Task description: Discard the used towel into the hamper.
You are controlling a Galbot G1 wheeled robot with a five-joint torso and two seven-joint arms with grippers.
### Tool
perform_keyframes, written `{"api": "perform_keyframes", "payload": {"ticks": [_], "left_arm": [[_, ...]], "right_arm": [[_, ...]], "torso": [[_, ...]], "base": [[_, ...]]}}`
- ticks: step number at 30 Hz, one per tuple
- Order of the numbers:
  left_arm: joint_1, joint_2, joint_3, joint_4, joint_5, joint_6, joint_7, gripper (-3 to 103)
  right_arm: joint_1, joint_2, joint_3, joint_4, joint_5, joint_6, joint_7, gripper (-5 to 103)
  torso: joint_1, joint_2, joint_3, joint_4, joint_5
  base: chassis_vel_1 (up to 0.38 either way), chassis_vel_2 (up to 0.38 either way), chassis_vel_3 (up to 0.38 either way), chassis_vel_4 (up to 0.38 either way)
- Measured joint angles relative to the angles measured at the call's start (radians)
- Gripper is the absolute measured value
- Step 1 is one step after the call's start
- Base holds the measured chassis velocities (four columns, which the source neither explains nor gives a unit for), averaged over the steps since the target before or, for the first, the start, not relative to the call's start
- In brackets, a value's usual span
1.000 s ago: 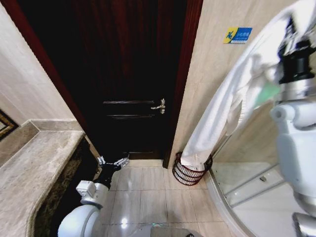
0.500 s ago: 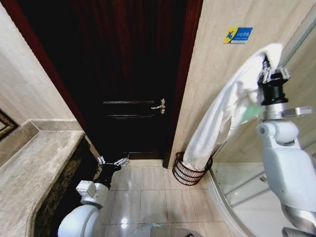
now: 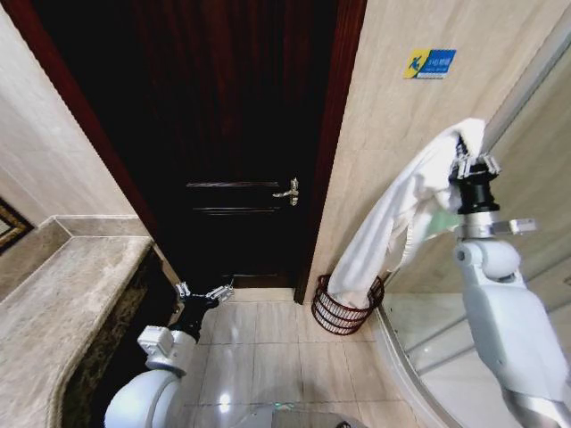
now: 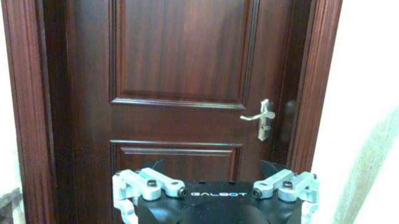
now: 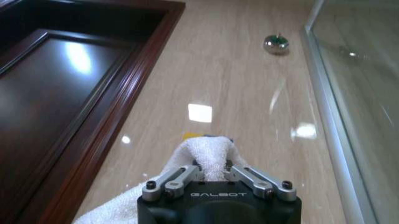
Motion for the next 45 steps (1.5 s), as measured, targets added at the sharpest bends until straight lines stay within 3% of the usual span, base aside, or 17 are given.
{"api": "perform_keyframes", "payload": {"ticks": [14,45], "left_arm": [[0.000,0.000,0.000,0.000,0.000,0.000,0.000,100],[0.000,0.000,0.000,0.000,0.000,0.000,0.000,100]], "right_arm": [[-0.100,0.036,0.020,-0.018,-0.013,0.030,-0.041,10],[-0.167,0.103,-0.011,-0.127,-0.033,0.078,-0.099,10]], "torso": [[0.000,0.000,0.000,0.0000,-0.0003],[0.000,0.000,0.000,0.0000,-0.0002]], "base": [[0.000,0.000,0.000,0.000],[0.000,0.000,0.000,0.000]]}}
